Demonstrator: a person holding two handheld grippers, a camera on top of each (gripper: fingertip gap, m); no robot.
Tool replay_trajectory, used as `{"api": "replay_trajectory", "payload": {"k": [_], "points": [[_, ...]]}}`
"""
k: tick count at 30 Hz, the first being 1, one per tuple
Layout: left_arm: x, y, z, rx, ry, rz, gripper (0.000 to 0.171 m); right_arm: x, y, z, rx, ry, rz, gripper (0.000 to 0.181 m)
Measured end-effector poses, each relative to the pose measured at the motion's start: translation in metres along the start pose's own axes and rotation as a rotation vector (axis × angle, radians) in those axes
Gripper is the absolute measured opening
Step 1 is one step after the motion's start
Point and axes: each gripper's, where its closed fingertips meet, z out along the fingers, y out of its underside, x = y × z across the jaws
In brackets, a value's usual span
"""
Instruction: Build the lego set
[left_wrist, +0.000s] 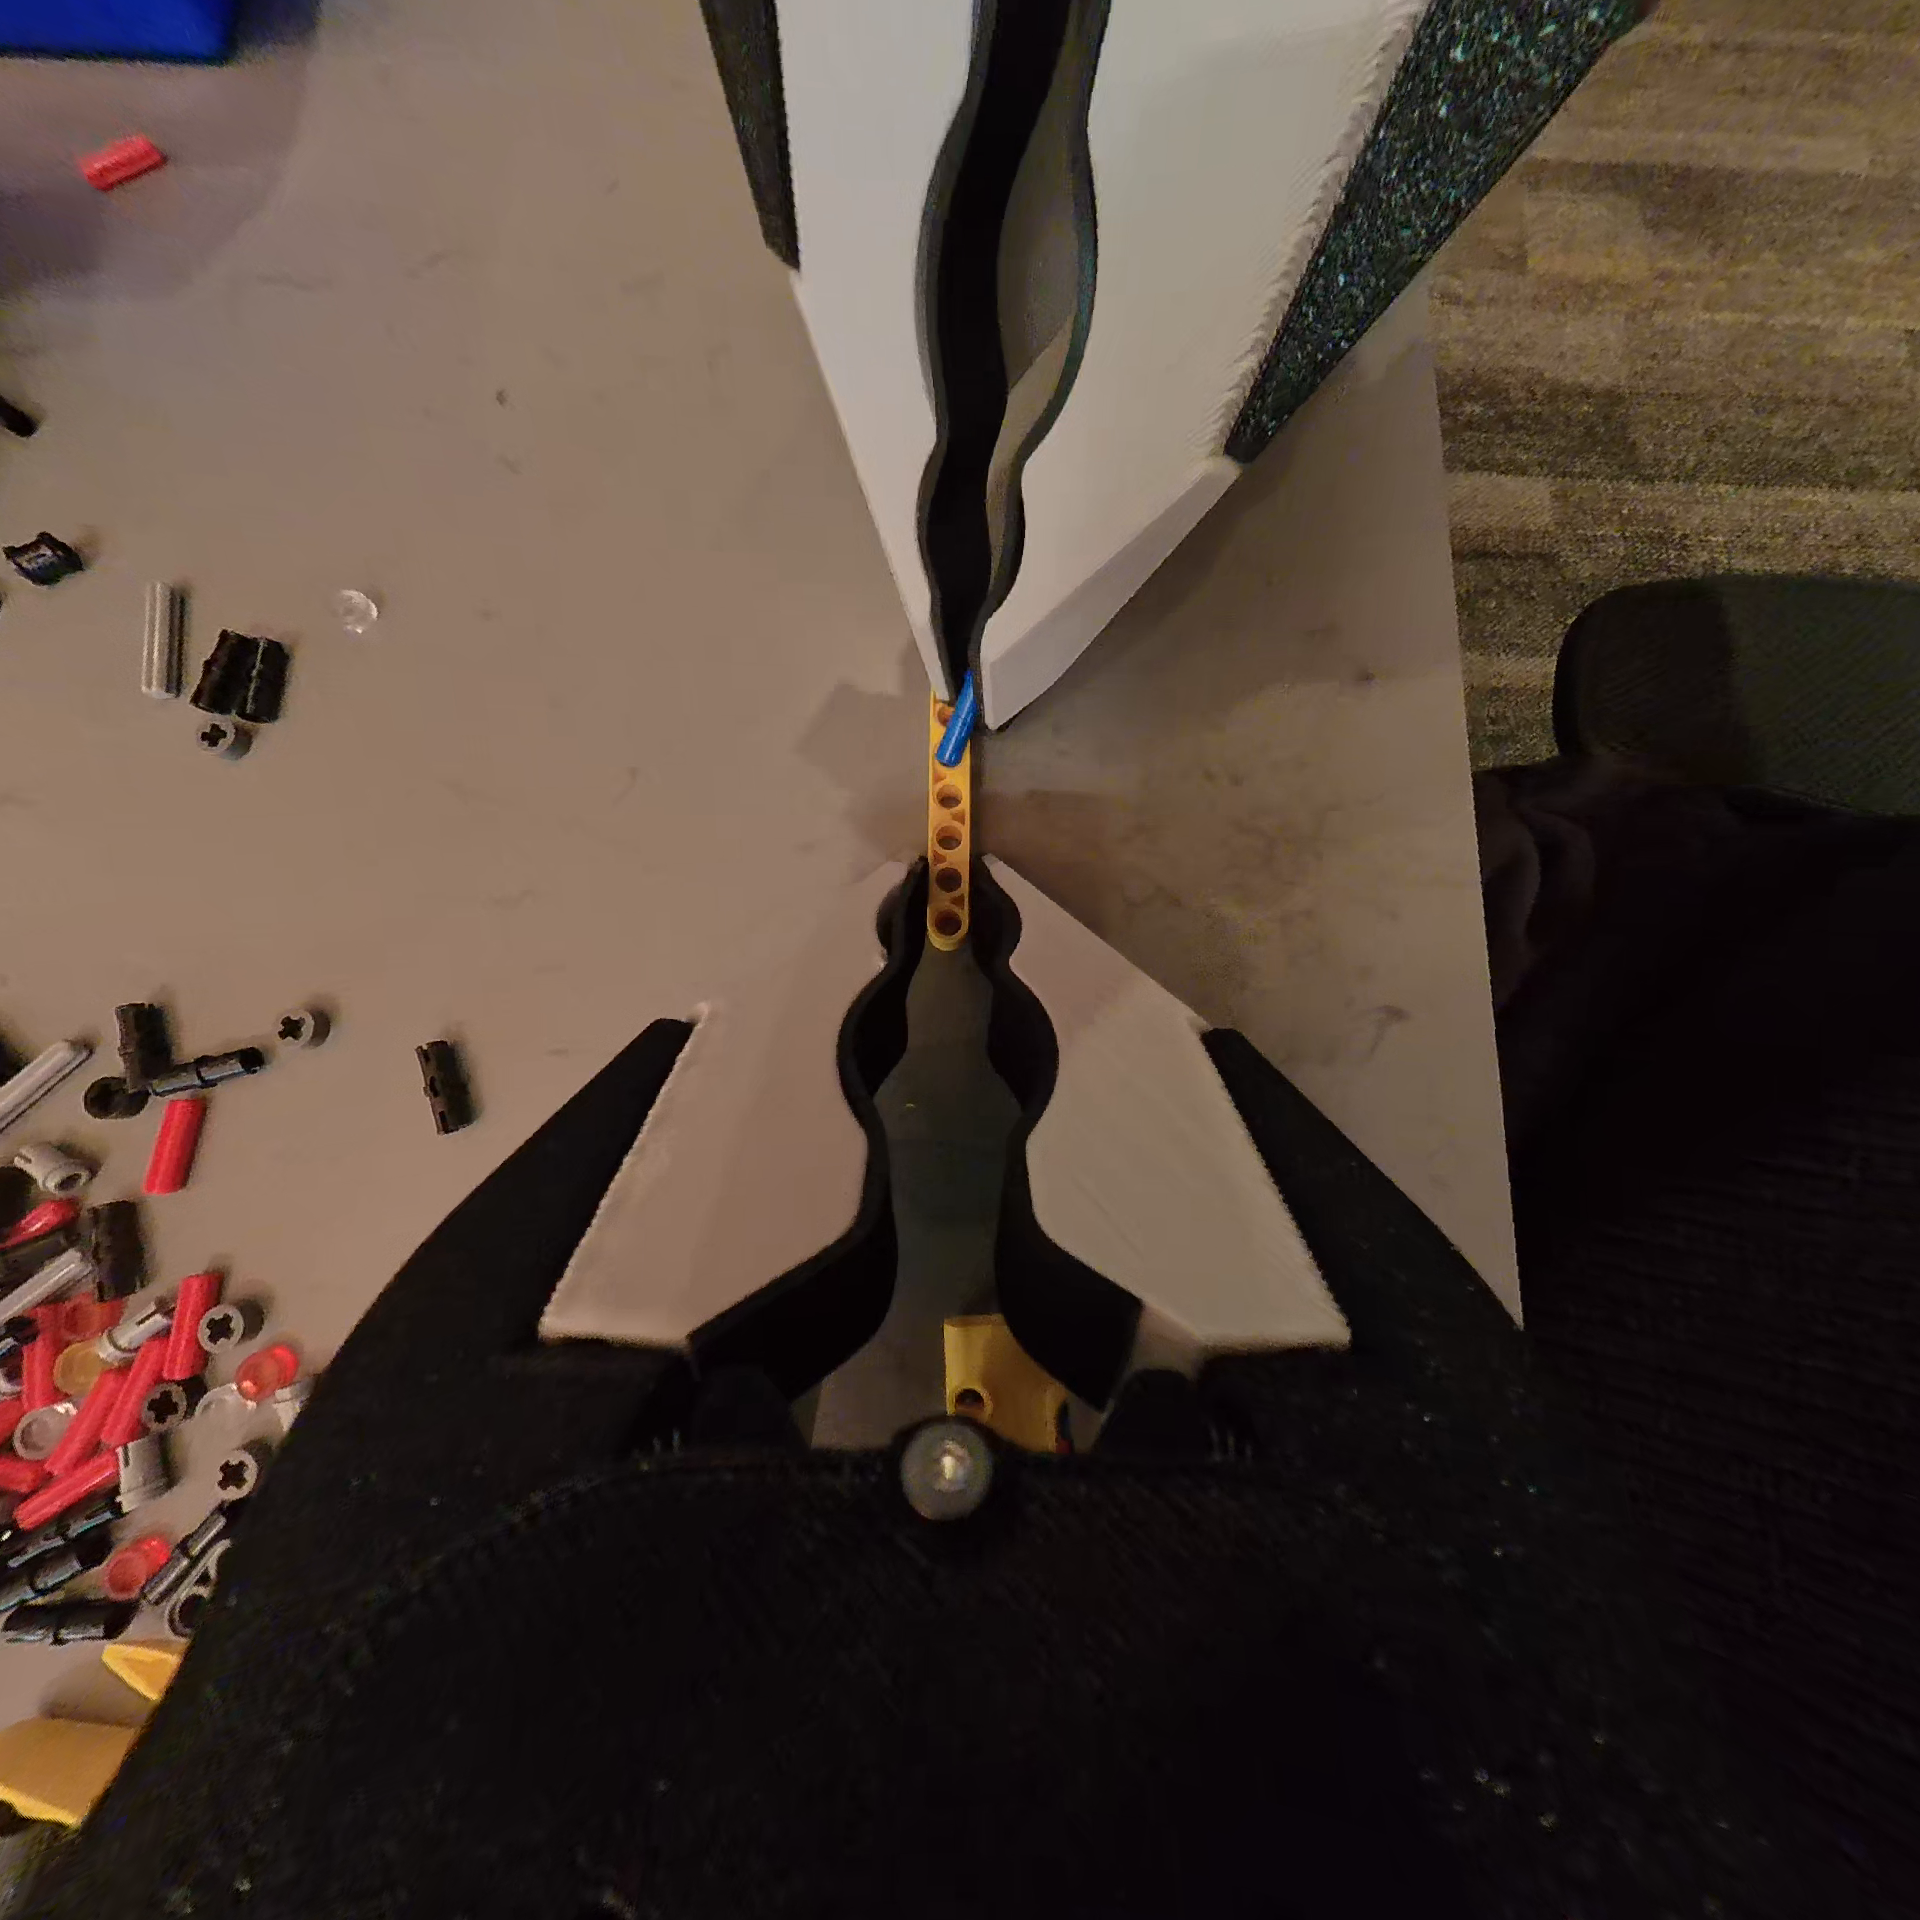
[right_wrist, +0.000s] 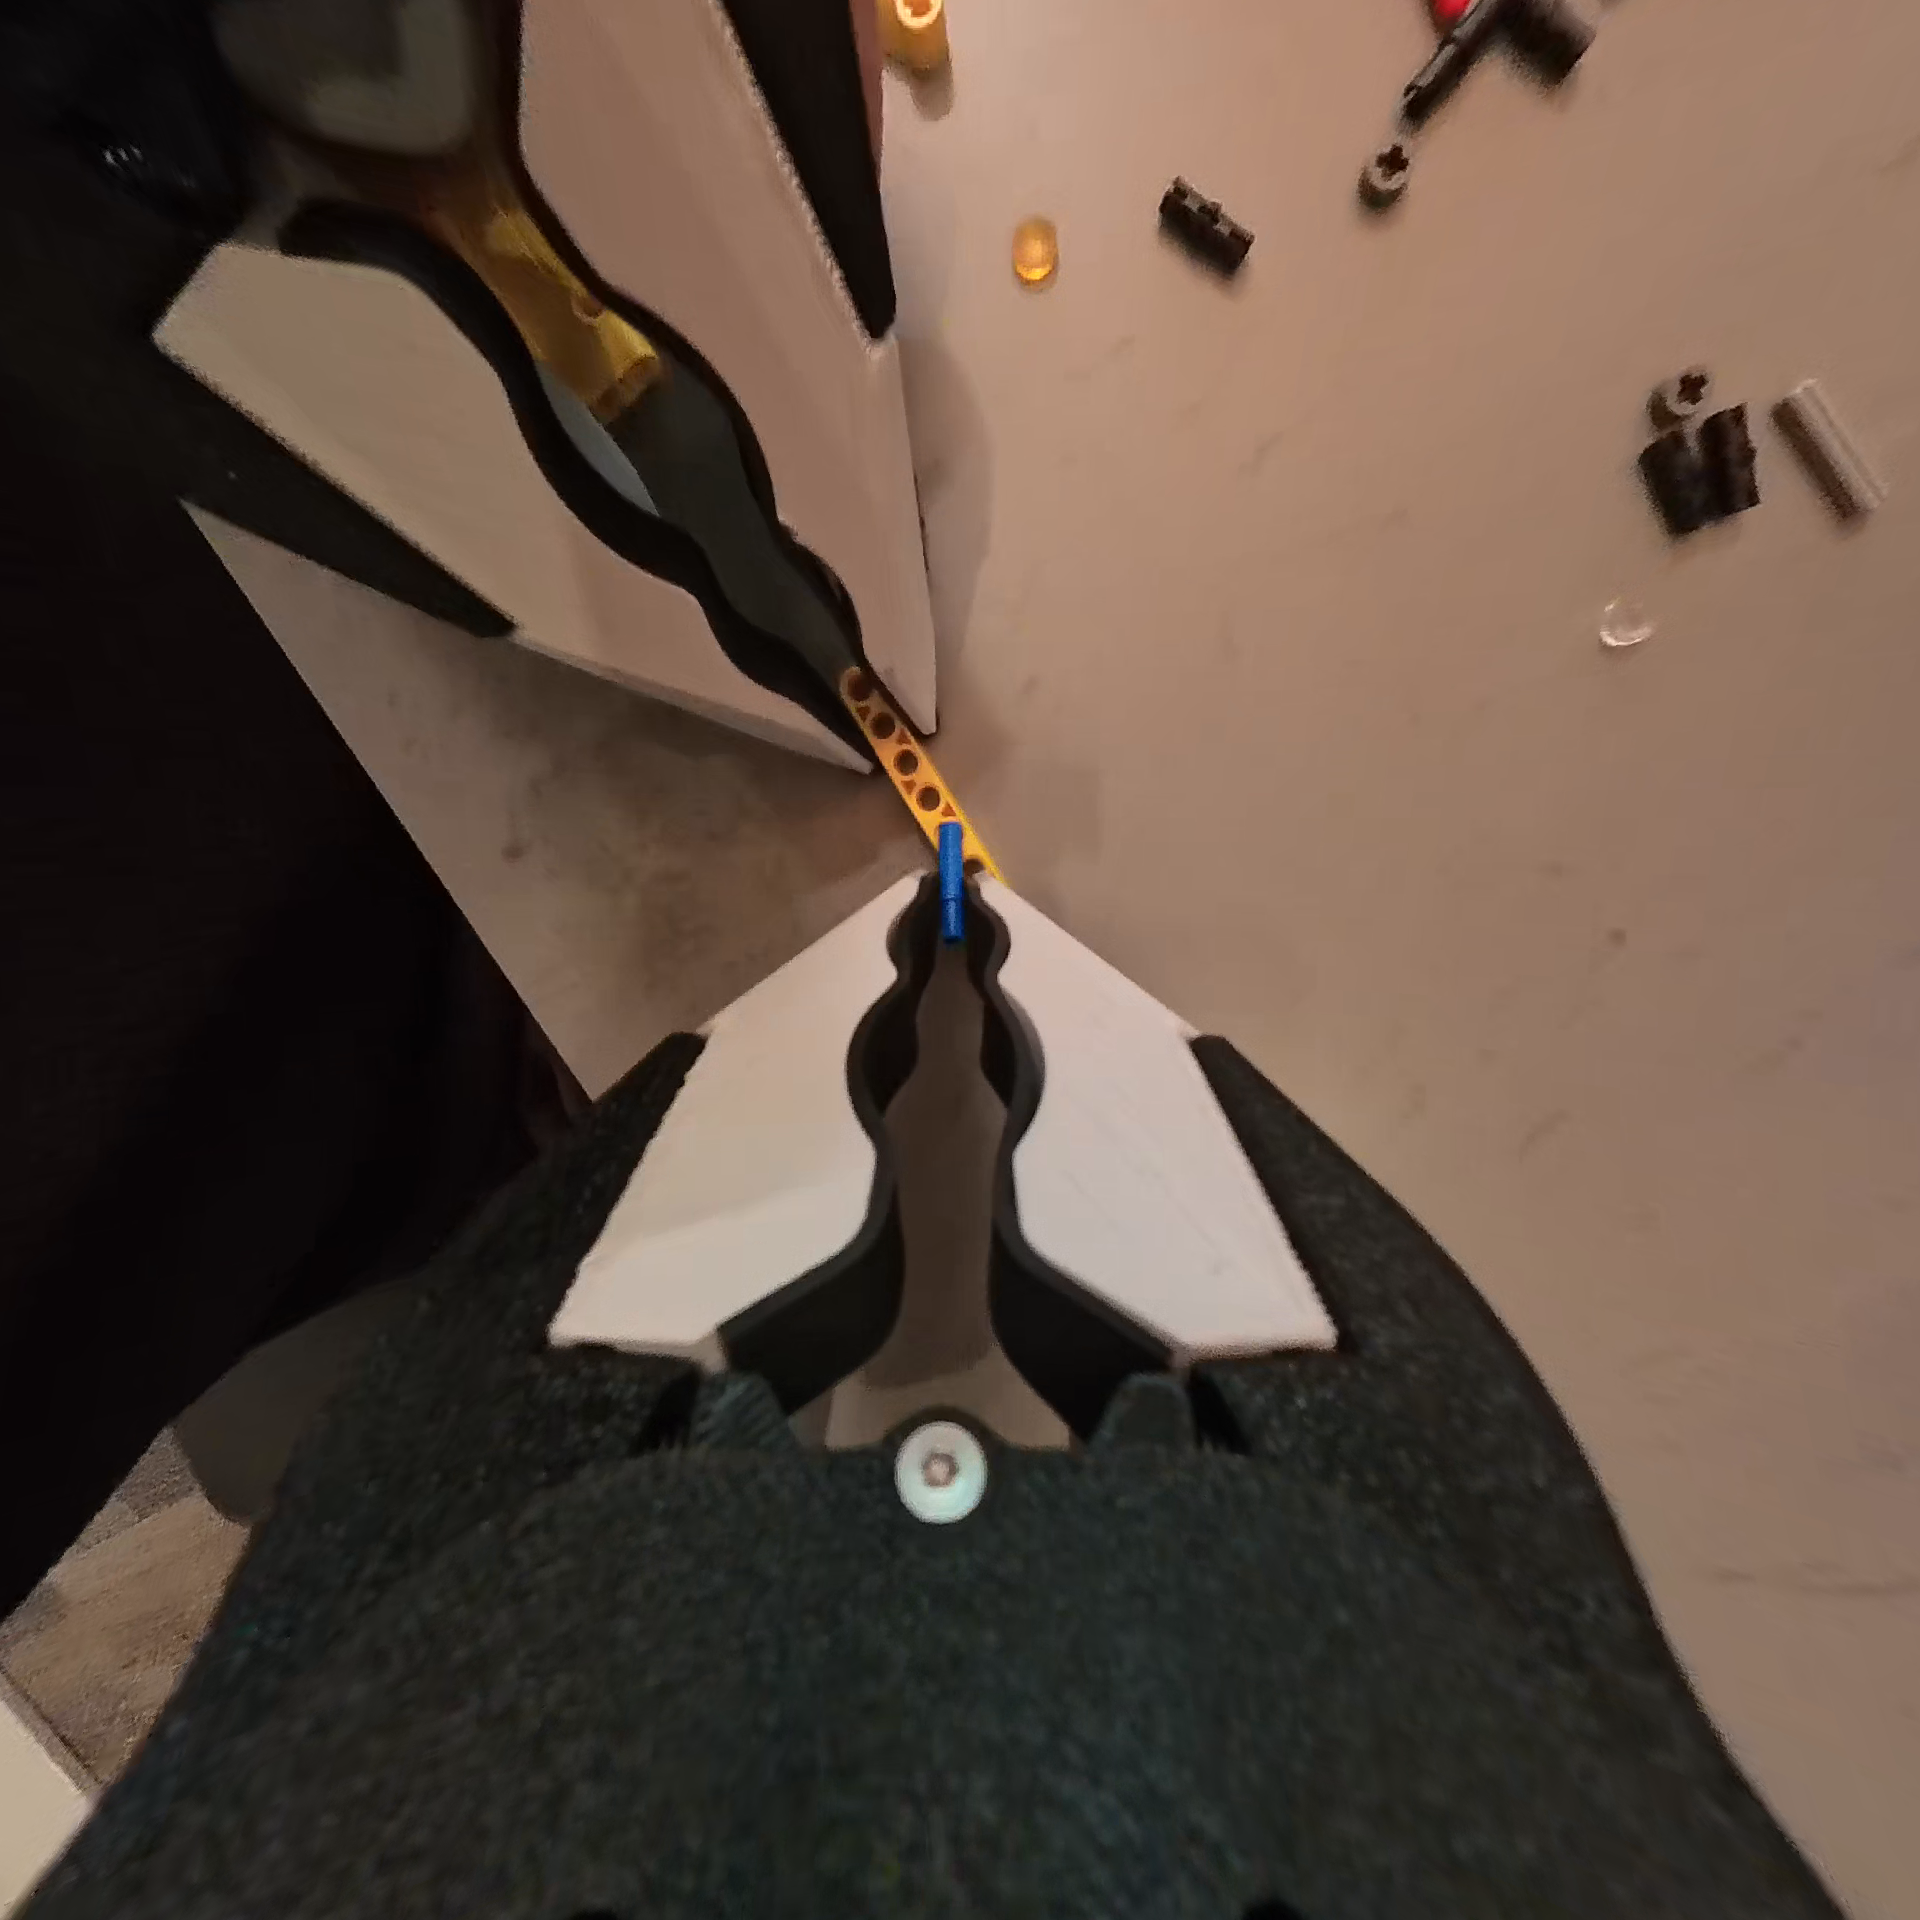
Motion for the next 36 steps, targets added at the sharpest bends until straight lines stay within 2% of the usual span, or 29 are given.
{"api": "replay_trajectory", "payload": {"k": [4,9,13,14,16,18,19,23,26,28,30,33,34,36], "points": [[0.000,0.000,0.000,0.004,0.002,-0.001,0.006,0.000,0.000,0.000,-0.009,0.009,-0.019,0.004],[0.000,-0.001,0.000,0.024,0.000,0.007,0.005,0.000,-0.002,-0.001,-0.133,0.070,-0.169,0.003],[-0.001,-0.001,0.000,0.025,0.014,-0.030,0.005,0.000,-0.001,-0.001,-0.140,0.031,-0.182,0.004],[-0.002,-0.002,0.000,0.034,0.007,-0.041,0.005,0.001,-0.002,-0.002,-0.114,0.024,-0.174,0.004],[-0.011,-0.006,-0.004,0.074,-0.025,-0.051,0.022,-0.002,-0.007,-0.005,-0.019,-0.002,-0.151,0.004],[-0.011,-0.022,-0.017,0.187,0.041,-0.123,0.037,0.001,-0.012,-0.012,0.075,0.025,-0.155,0.004],[-0.010,-0.033,-0.026,0.255,0.103,-0.195,0.038,0.003,-0.015,-0.016,0.129,0.050,-0.176,0.004],[-0.012,-0.069,-0.067,0.519,0.410,-0.519,0.028,0.002,-0.043,-0.051,0.442,0.212,-0.309,0.005],[-0.017,-0.078,-0.084,0.621,0.555,-0.650,0.016,-0.010,-0.062,-0.082,0.610,0.355,-0.438,0.005],[-0.012,-0.084,-0.095,0.675,0.652,-0.673,0.008,-0.016,-0.068,-0.095,0.650,0.435,-0.507,0.005],[-0.003,-0.089,-0.103,0.693,0.739,-0.674,0.011,-0.021,-0.072,-0.101,0.670,0.477,-0.539,0.005],[0.006,-0.089,-0.100,0.668,0.735,-0.627,0.013,-0.029,-0.076,-0.107,0.699,0.501,-0.557,0.005],[0.008,-0.092,-0.105,0.694,0.755,-0.625,0.002,-0.030,-0.078,-0.109,0.705,0.514,-0.562,0.005],[0.010,-0.095,-0.113,0.731,0.788,-0.622,0.000,-0.032,-0.081,-0.115,0.736,0.530,-0.569,0.005]]}}
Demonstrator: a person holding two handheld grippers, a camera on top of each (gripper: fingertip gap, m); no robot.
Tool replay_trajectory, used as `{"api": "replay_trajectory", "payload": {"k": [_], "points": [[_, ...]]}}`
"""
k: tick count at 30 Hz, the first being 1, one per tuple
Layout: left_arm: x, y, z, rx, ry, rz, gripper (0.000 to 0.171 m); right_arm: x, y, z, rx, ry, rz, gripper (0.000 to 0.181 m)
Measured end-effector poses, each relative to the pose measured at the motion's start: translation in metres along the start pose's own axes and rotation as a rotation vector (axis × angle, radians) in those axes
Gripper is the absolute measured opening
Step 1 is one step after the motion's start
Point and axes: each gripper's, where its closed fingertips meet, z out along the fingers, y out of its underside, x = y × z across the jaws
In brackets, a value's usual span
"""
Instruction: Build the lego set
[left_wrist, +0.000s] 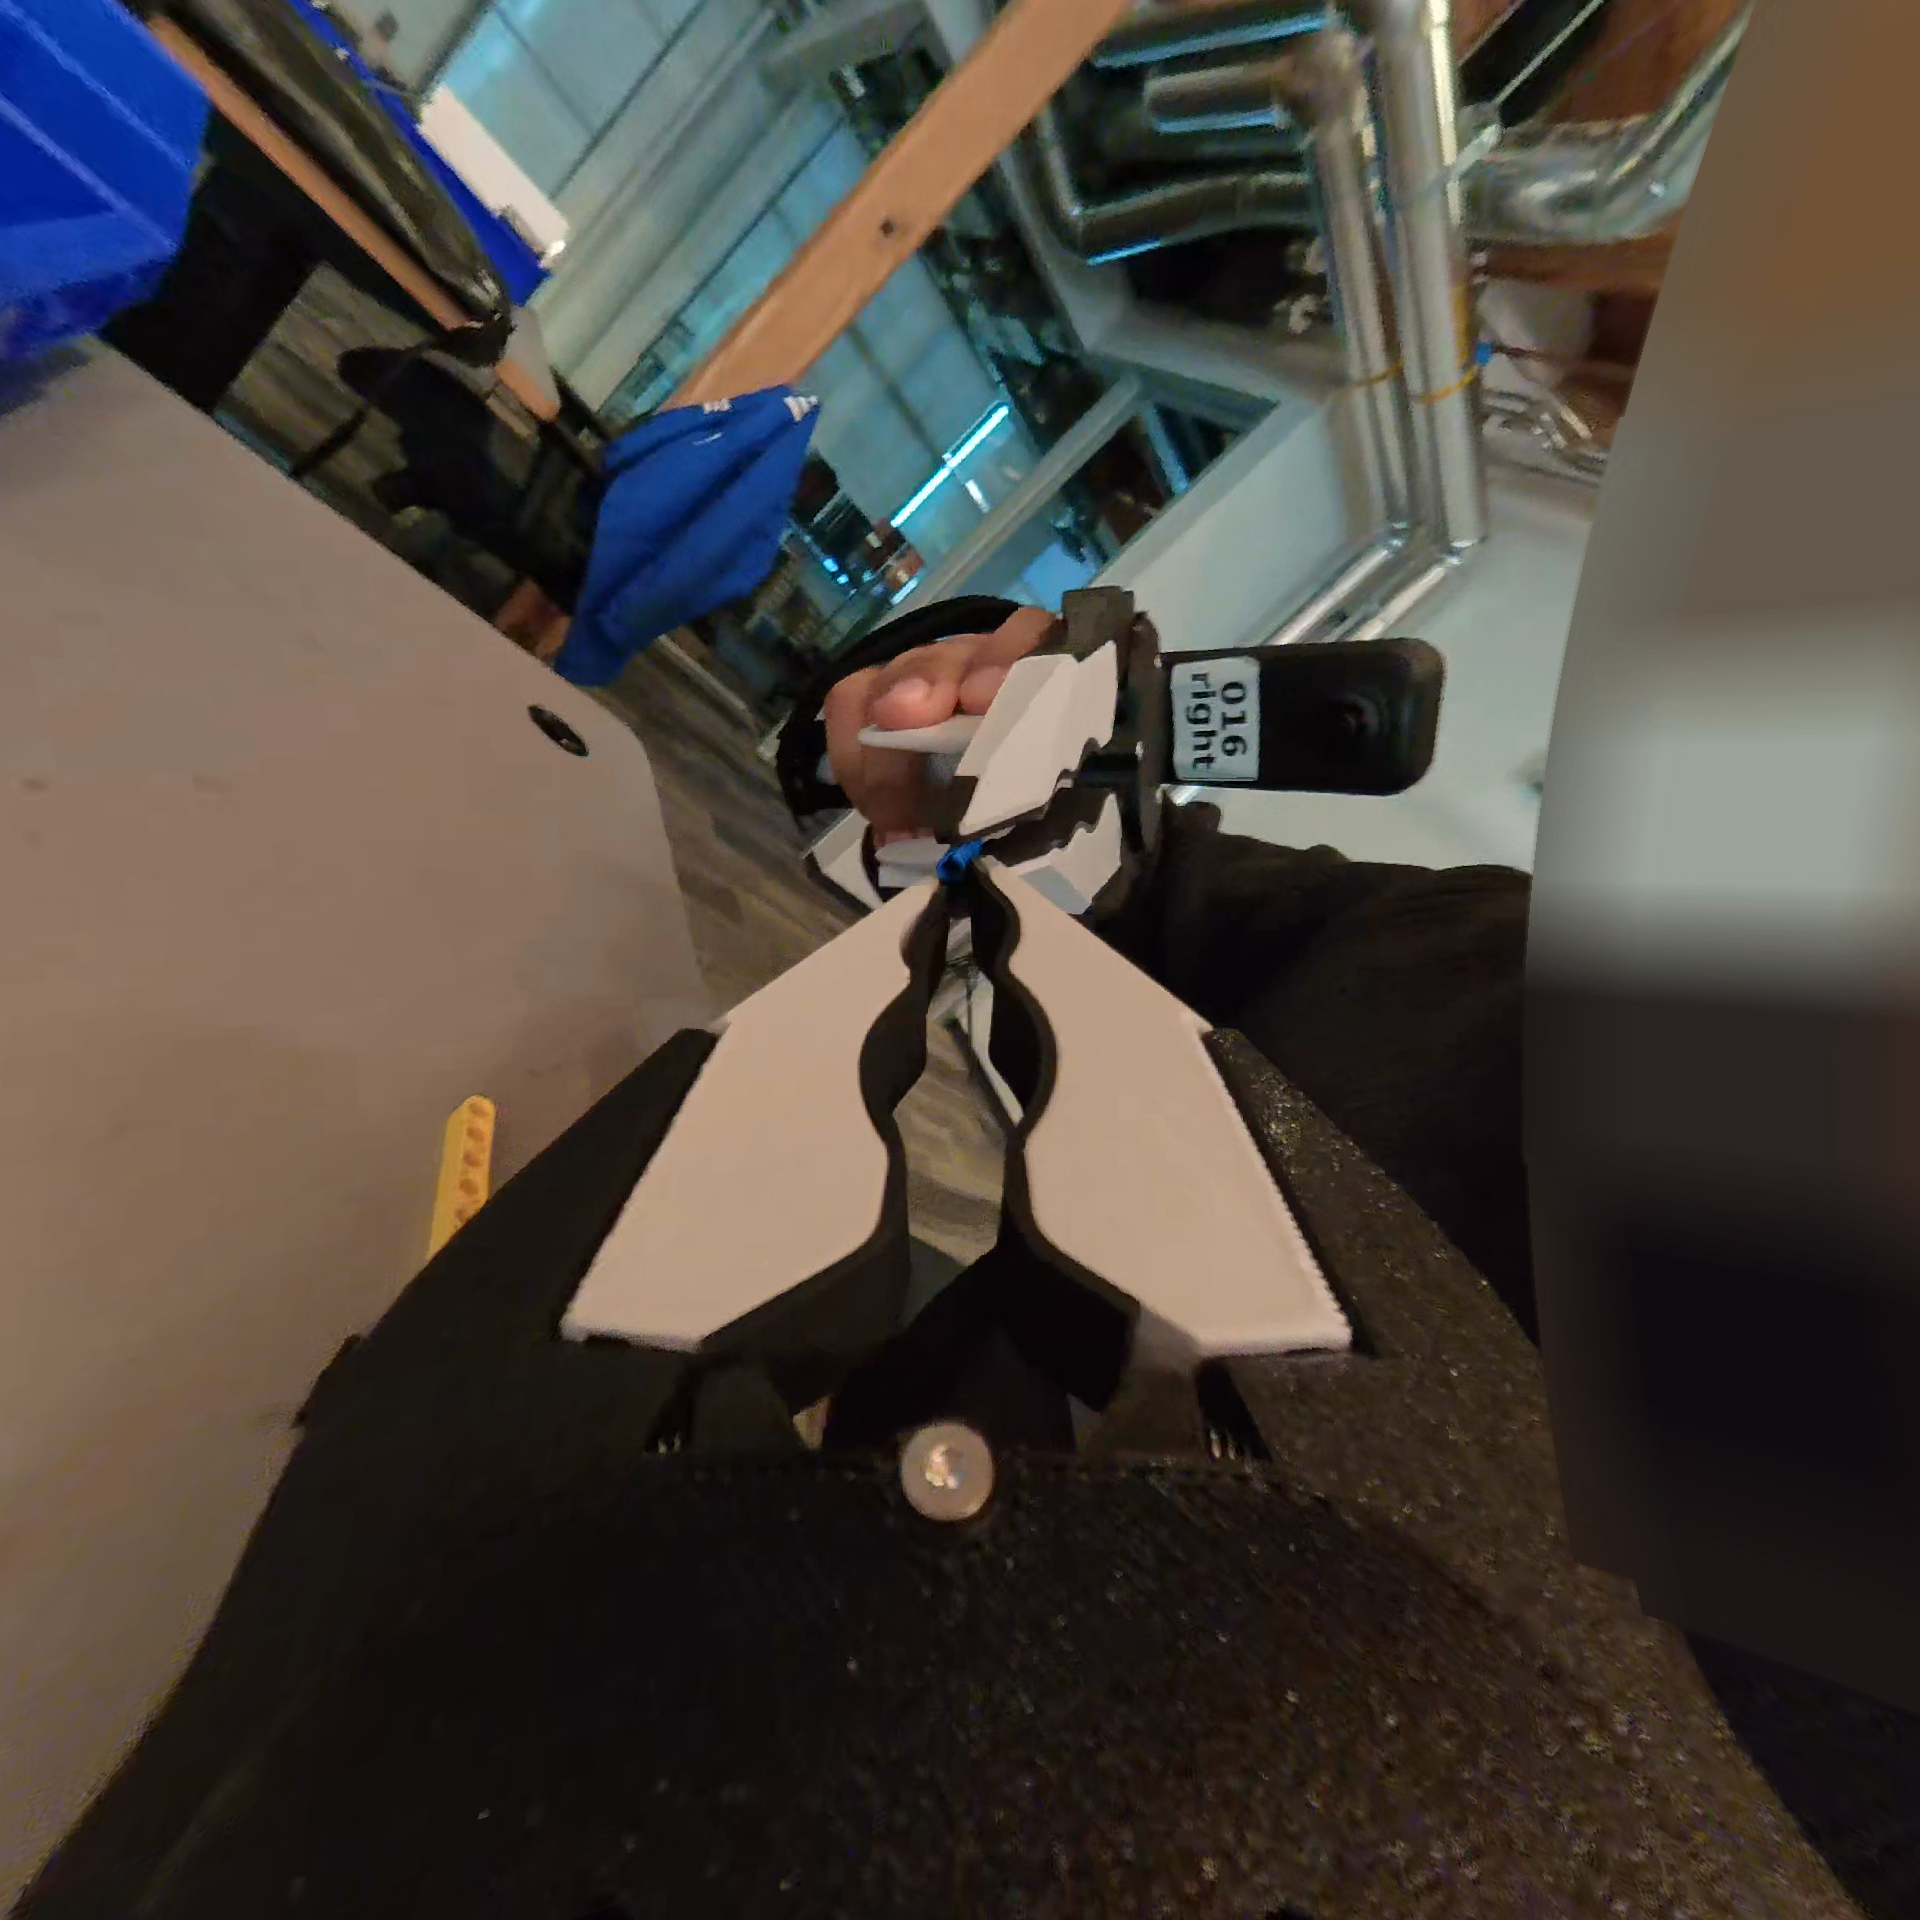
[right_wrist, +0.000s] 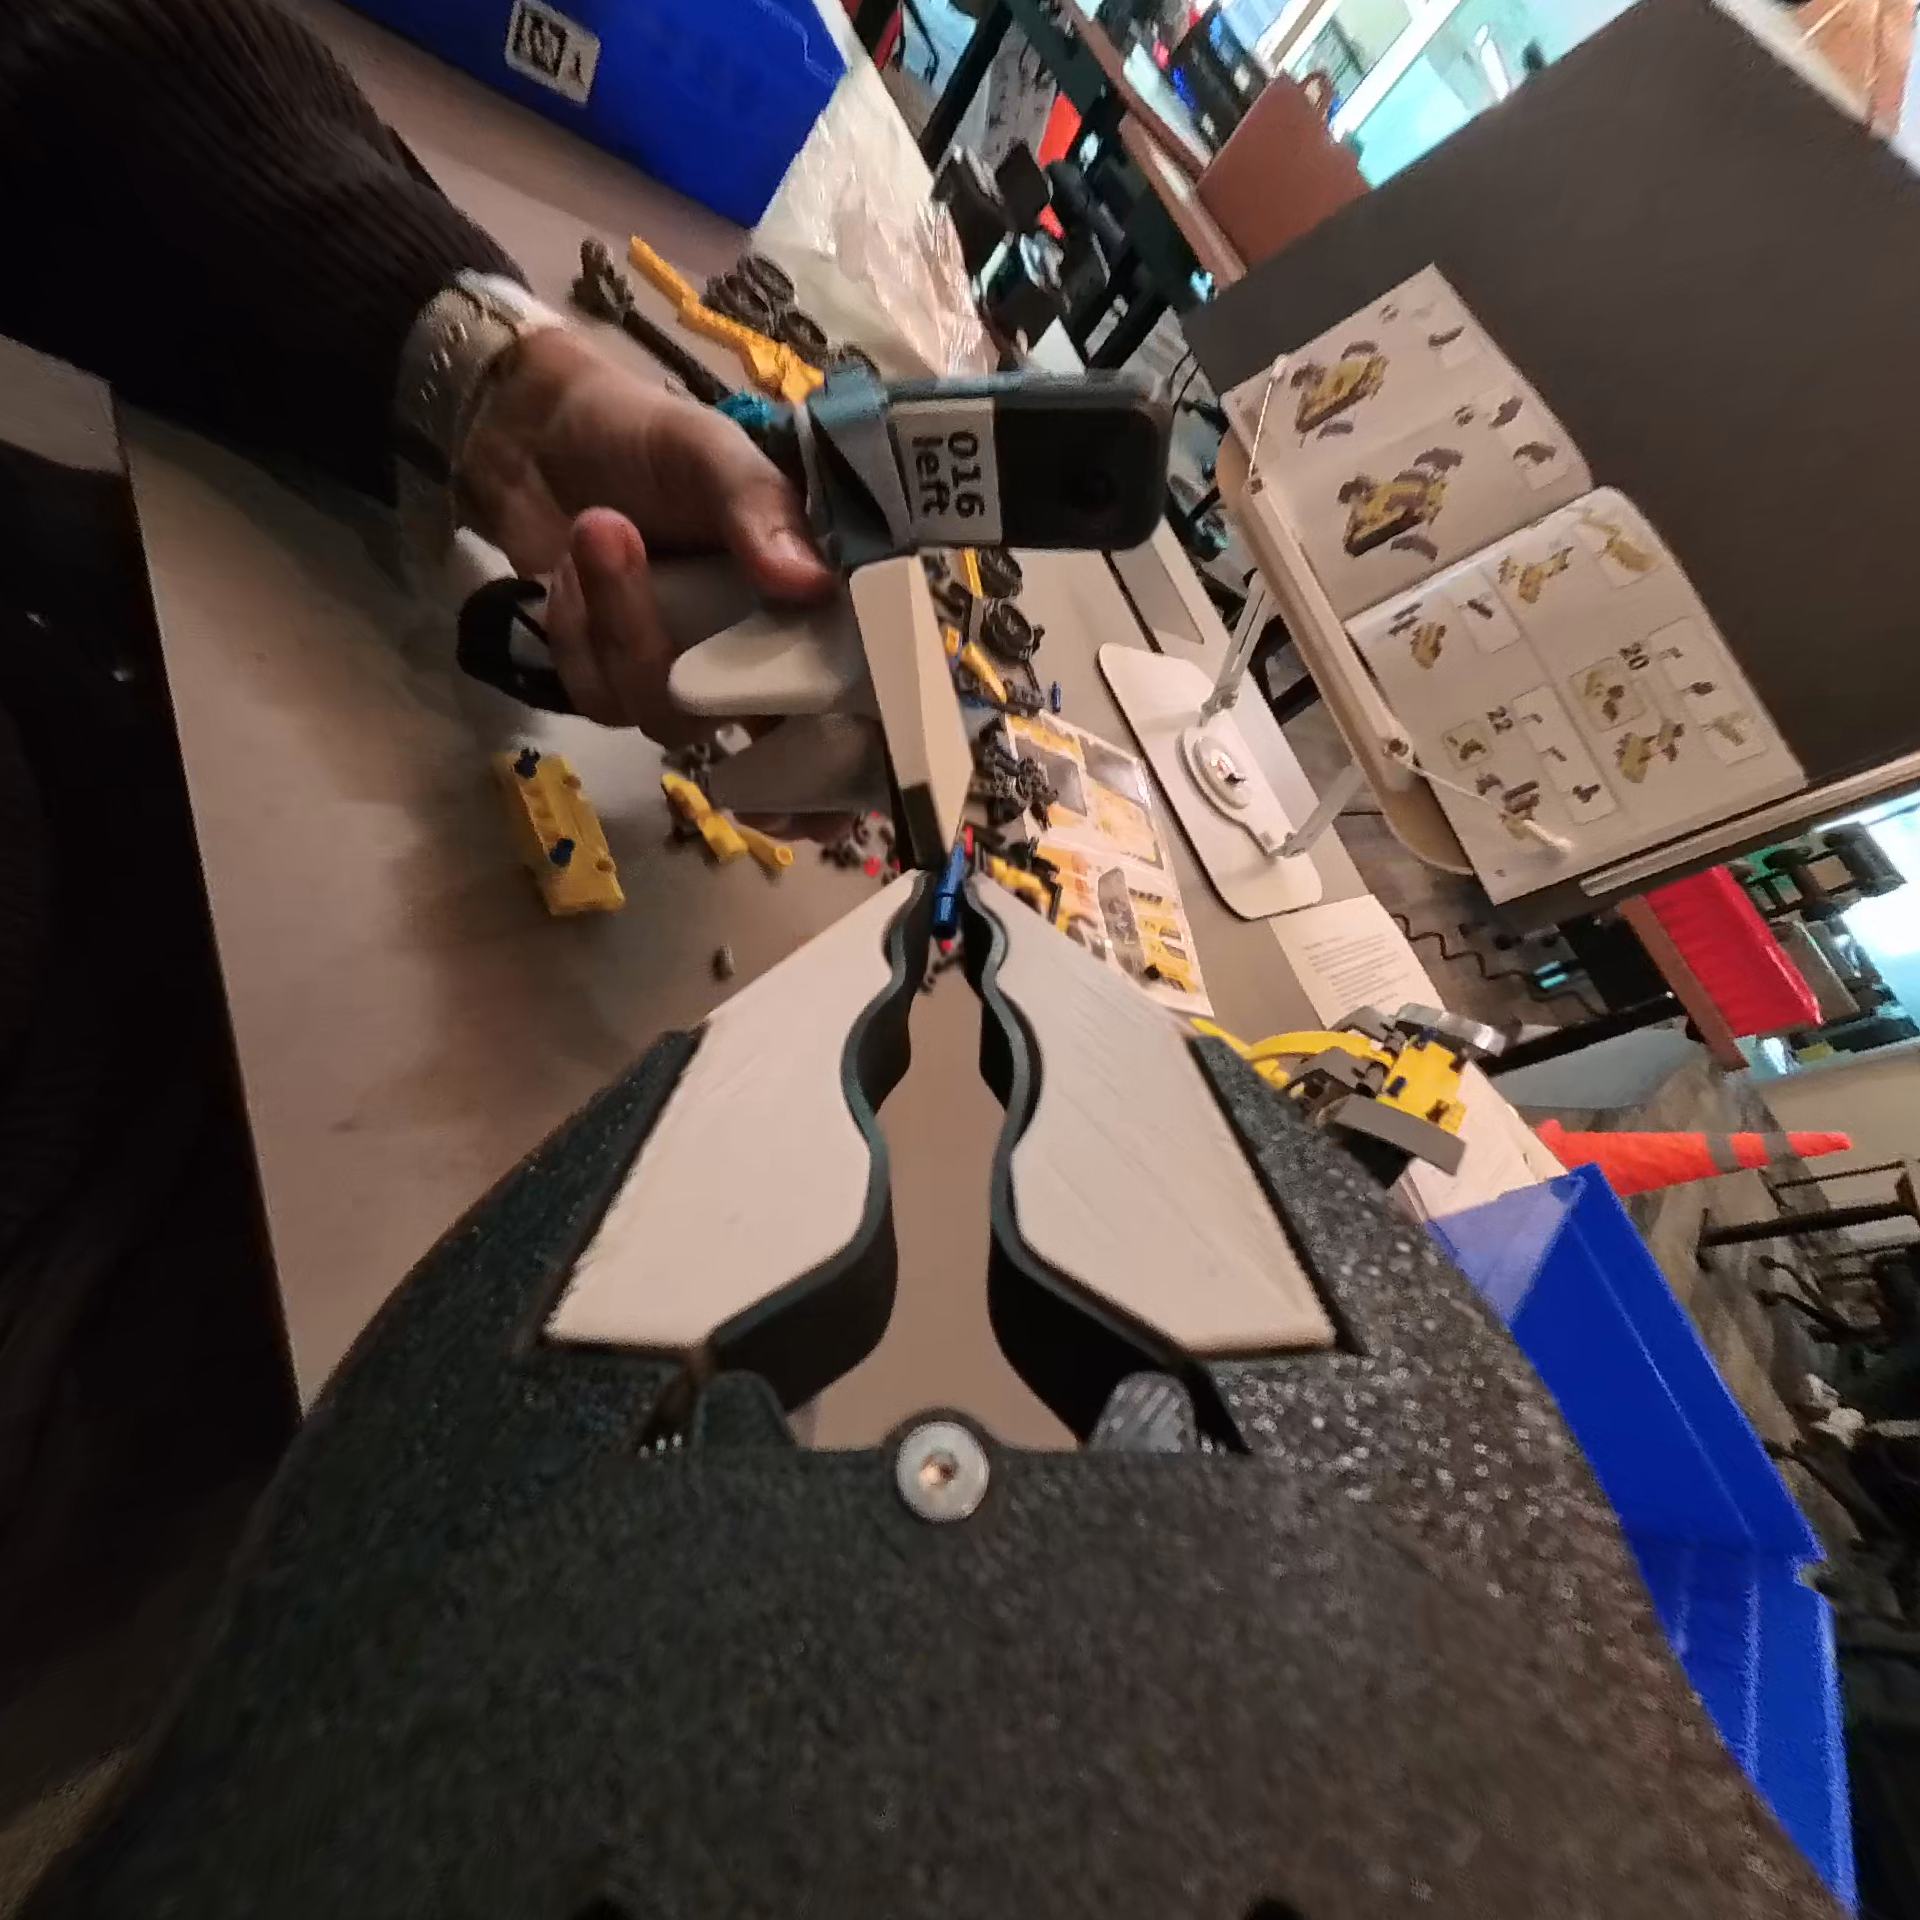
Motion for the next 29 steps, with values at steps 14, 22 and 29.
{"api": "replay_trajectory", "payload": {"k": [14,22,29], "points": [[0.034,-0.013,-0.011,0.067,0.199,-0.037,0.002,0.000,-0.037,-0.001,0.067,0.034,-0.082,0.005],[0.036,-0.015,-0.012,0.080,0.145,0.080,0.001,0.006,-0.039,0.004,0.046,0.061,-0.012,0.005],[0.042,-0.014,-0.014,0.057,0.211,0.007,0.000,0.003,-0.051,0.003,0.162,0.100,-0.029,0.040]]}}
